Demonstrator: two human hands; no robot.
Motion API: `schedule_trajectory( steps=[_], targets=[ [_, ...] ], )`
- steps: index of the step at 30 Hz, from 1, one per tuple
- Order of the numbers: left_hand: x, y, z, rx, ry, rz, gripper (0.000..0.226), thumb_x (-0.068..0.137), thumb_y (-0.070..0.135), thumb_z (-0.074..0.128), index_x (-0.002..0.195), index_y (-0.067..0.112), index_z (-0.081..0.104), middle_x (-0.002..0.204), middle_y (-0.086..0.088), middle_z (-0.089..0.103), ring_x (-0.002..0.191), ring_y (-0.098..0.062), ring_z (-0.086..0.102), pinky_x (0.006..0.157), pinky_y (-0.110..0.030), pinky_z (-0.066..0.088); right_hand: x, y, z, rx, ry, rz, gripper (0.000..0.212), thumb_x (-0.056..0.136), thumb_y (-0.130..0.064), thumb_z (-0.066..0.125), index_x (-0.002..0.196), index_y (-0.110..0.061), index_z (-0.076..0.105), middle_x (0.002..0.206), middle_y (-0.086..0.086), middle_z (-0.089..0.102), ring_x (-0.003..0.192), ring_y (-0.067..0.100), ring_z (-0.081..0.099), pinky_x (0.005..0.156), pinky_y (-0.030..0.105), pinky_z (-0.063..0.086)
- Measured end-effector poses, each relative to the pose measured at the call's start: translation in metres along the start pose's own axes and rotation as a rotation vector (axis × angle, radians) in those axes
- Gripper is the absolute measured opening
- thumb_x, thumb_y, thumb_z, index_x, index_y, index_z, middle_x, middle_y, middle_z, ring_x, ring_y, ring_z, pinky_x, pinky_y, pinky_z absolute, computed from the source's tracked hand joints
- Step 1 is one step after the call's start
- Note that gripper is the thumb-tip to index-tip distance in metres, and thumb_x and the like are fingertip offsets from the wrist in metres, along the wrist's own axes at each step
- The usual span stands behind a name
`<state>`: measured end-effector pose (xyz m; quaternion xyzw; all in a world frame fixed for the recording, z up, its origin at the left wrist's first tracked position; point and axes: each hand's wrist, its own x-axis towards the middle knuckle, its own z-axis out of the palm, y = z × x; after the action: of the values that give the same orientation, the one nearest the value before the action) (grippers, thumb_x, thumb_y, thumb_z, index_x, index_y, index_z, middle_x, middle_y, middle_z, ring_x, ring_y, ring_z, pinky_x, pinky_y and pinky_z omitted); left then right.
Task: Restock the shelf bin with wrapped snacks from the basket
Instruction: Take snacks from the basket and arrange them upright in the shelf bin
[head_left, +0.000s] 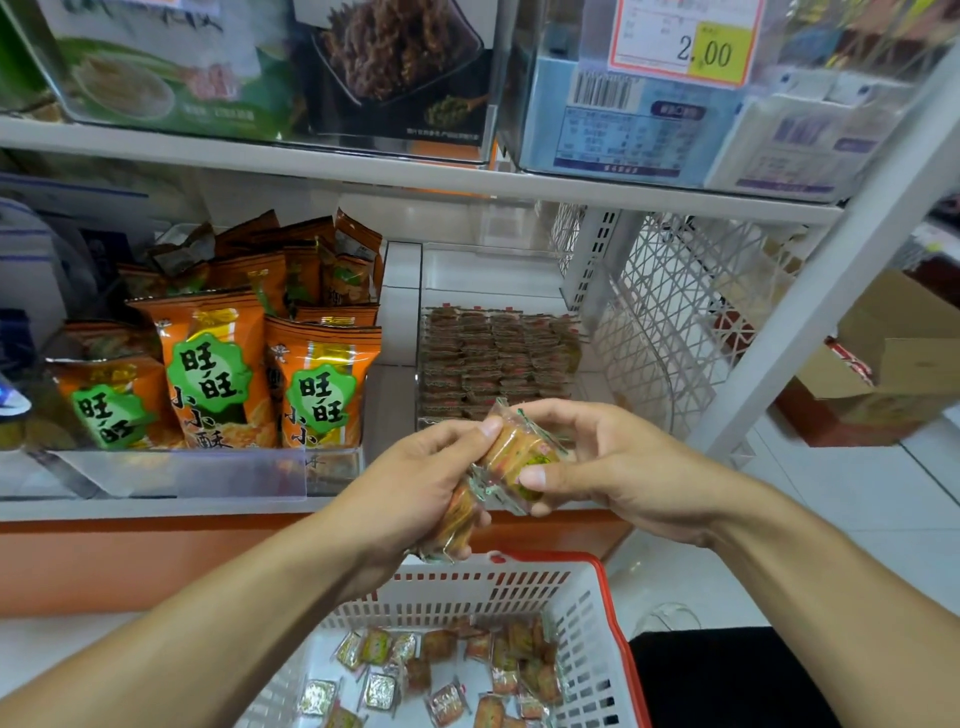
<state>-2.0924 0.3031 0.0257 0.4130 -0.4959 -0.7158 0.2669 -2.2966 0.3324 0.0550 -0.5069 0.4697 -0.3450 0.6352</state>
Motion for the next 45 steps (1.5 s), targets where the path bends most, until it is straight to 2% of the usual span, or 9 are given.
schedule_trajectory(
  steps=[6, 8, 12, 16, 21, 24, 28, 33, 45],
  targets=[
    [0.010, -0.001, 0.007, -0.073, 0.071, -0.009, 0.050, 0.082, 0.064, 0.064, 0.112, 0.024, 0.071, 0.075, -0.009, 0.071, 0.055, -0.016, 0.062, 0.043, -0.026, 0.048, 0.005, -0.003, -0.007, 0.050, -0.004, 0.008, 0.047, 0.080, -0.012, 0.077, 0.126, -0.012, 0.065, 0.111, 0.008, 0.072, 0.093, 0.019, 0.068, 0.076, 0.029, 0.059],
    [0.012, 0.001, 0.009, -0.109, 0.100, -0.040, 0.050, 0.089, 0.062, 0.061, 0.115, 0.021, 0.069, 0.080, -0.003, 0.077, 0.053, -0.015, 0.062, 0.043, -0.025, 0.048, 0.011, -0.013, -0.018, -0.091, 0.122, -0.001, 0.047, 0.082, -0.017, 0.078, 0.126, -0.012, 0.063, 0.117, 0.009, 0.072, 0.097, 0.020, 0.068, 0.083, 0.032, 0.057],
    [0.015, 0.005, 0.012, -0.175, 0.097, -0.083, 0.049, 0.092, 0.059, 0.059, 0.120, 0.019, 0.064, 0.098, 0.001, 0.080, 0.056, -0.014, 0.064, 0.044, -0.026, 0.049, 0.039, -0.042, -0.054, -1.195, 0.515, -0.005, 0.044, 0.083, -0.038, 0.077, 0.120, -0.025, 0.055, 0.103, -0.009, 0.060, 0.094, 0.015, 0.064, 0.072, 0.021, 0.047],
    [0.021, 0.009, 0.013, -0.222, 0.104, -0.104, 0.047, 0.093, 0.055, 0.062, 0.120, 0.017, 0.064, 0.097, -0.003, 0.080, 0.053, -0.014, 0.063, 0.043, -0.026, 0.049, 0.087, -0.033, -0.084, -1.876, 0.385, 0.362, 0.053, 0.093, -0.031, 0.059, 0.141, -0.014, 0.046, 0.132, 0.013, 0.049, 0.119, 0.033, 0.053, 0.096, 0.040, 0.046],
    [0.028, 0.016, 0.008, -0.440, 0.120, -0.191, 0.047, 0.095, 0.052, 0.061, 0.118, 0.011, 0.068, 0.097, -0.007, 0.081, 0.052, -0.014, 0.063, 0.041, -0.024, 0.049, 0.120, -0.013, -0.097, -1.986, 0.235, 0.346, 0.047, 0.093, -0.019, 0.061, 0.138, -0.008, 0.053, 0.132, 0.018, 0.054, 0.117, 0.035, 0.055, 0.095, 0.040, 0.047],
    [0.031, 0.019, 0.008, -0.504, 0.117, -0.220, 0.046, 0.096, 0.050, 0.060, 0.119, 0.010, 0.068, 0.095, -0.007, 0.081, 0.052, -0.013, 0.063, 0.040, -0.022, 0.048, 0.127, -0.010, -0.101, -2.172, 0.188, 0.386, 0.048, 0.096, -0.031, 0.062, 0.138, -0.009, 0.054, 0.146, 0.017, 0.046, 0.134, 0.035, 0.042, 0.110, 0.046, 0.034],
    [0.031, 0.019, 0.010, -0.486, 0.141, -0.233, 0.045, 0.097, 0.048, 0.061, 0.120, 0.010, 0.066, 0.095, -0.007, 0.081, 0.054, -0.014, 0.063, 0.041, -0.023, 0.050, 0.129, -0.001, -0.103, -2.400, 0.077, 0.503, 0.064, 0.103, -0.050, 0.039, 0.158, -0.020, 0.025, 0.168, 0.010, 0.012, 0.154, 0.037, 0.006, 0.123, 0.056, 0.002],
    [0.031, 0.018, 0.010, -0.477, 0.156, -0.240, 0.044, 0.097, 0.048, 0.061, 0.119, 0.011, 0.067, 0.090, -0.006, 0.080, 0.053, -0.014, 0.062, 0.041, -0.022, 0.049, 0.131, 0.007, -0.109, -2.389, 0.117, 0.643, 0.074, 0.103, -0.060, 0.013, 0.161, -0.019, -0.006, 0.169, 0.008, -0.002, 0.154, 0.035, -0.009, 0.123, 0.055, -0.008],
    [0.030, 0.023, 0.006, -0.600, 0.151, -0.271, 0.052, 0.101, 0.050, 0.054, 0.118, 0.003, 0.068, 0.080, -0.011, 0.075, 0.053, -0.017, 0.063, 0.043, -0.025, 0.054, 0.125, -0.019, -0.077, -2.206, 0.308, 0.510, 0.050, 0.100, -0.031, 0.053, 0.147, -0.016, 0.047, 0.160, 0.015, 0.032, 0.152, 0.039, 0.015, 0.124, 0.054, 0.003]
  ],
)
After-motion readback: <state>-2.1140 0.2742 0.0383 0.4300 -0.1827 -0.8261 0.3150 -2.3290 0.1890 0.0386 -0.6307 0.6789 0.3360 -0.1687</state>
